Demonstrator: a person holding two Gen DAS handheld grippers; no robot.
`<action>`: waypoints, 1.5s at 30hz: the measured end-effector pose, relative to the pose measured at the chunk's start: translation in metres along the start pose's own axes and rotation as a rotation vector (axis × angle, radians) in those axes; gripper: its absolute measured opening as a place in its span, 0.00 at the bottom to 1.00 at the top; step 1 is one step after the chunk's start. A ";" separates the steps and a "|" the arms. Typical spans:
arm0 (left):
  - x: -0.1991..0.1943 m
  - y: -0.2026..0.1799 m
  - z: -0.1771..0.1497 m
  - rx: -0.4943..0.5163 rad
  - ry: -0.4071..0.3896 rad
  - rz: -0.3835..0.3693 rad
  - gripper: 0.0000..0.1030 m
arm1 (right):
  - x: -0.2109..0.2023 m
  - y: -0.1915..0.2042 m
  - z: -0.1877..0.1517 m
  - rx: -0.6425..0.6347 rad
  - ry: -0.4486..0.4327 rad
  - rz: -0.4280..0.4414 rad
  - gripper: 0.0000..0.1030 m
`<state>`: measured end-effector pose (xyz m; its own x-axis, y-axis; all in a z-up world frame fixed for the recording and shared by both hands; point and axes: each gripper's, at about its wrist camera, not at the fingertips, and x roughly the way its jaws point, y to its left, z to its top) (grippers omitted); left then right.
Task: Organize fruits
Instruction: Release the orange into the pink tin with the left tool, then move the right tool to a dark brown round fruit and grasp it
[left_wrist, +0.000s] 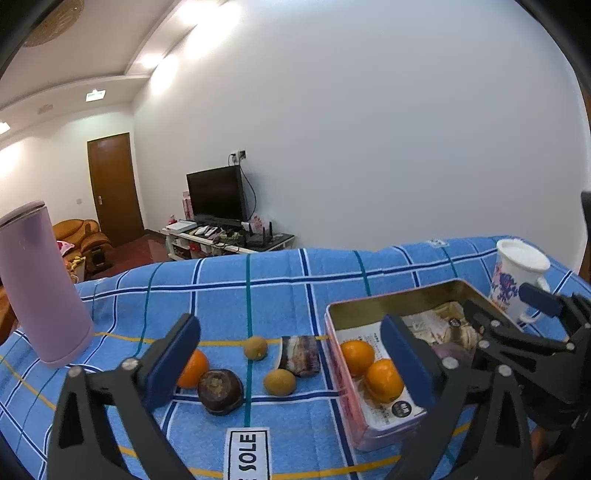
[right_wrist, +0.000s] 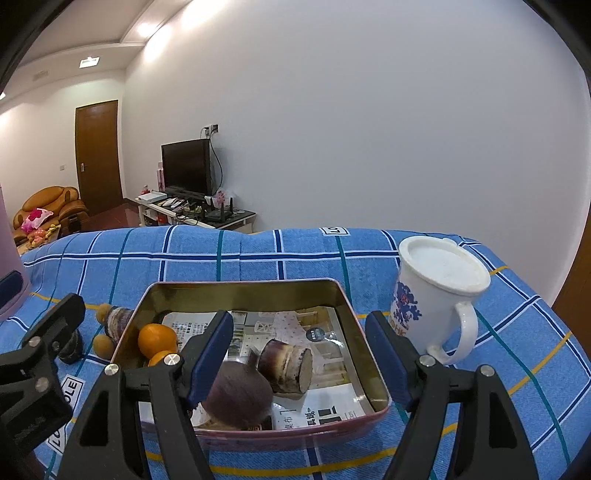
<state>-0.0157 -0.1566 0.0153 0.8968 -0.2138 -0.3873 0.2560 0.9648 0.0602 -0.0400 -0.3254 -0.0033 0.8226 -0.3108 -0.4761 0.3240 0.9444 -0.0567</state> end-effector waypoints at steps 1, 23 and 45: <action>-0.001 0.001 0.000 -0.004 -0.003 -0.006 0.99 | 0.000 0.000 0.000 -0.001 -0.001 -0.002 0.73; -0.016 0.052 -0.019 -0.007 -0.036 0.139 0.99 | -0.007 0.010 -0.008 -0.007 -0.060 -0.043 0.73; -0.015 0.164 -0.044 0.030 0.054 0.247 1.00 | -0.029 0.054 -0.017 -0.034 -0.036 0.026 0.73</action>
<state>-0.0030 0.0111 -0.0091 0.9132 0.0368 -0.4058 0.0430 0.9816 0.1859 -0.0542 -0.2640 -0.0076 0.8471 -0.2891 -0.4458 0.2864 0.9551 -0.0752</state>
